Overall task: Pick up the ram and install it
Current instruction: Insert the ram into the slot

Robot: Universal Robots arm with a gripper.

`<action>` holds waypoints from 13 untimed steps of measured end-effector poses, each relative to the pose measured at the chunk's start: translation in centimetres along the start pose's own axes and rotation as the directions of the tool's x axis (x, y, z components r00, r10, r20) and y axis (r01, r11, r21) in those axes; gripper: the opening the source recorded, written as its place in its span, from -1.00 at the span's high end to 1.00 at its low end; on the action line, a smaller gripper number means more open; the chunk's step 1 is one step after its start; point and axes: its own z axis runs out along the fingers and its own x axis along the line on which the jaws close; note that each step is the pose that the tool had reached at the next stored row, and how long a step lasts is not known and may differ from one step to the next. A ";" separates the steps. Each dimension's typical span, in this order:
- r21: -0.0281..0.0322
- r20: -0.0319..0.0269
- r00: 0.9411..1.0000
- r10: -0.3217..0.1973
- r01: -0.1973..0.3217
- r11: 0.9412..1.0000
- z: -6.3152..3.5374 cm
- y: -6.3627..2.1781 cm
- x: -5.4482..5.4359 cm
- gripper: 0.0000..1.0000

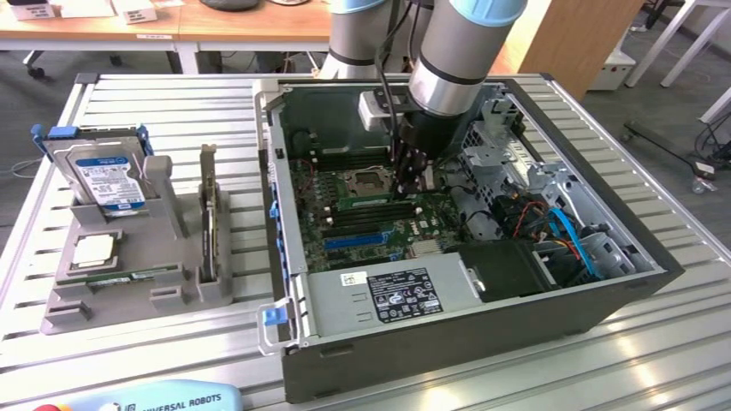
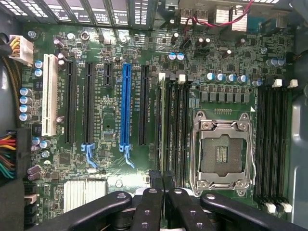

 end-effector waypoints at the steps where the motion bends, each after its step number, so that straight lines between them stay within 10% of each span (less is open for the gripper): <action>1: 0.000 0.000 1.000 0.005 -0.005 1.000 0.01 0.00 0.0 0.76; 13: 0.001 0.001 1.000 0.016 -0.016 1.000 0.29 -0.01 0.0 0.76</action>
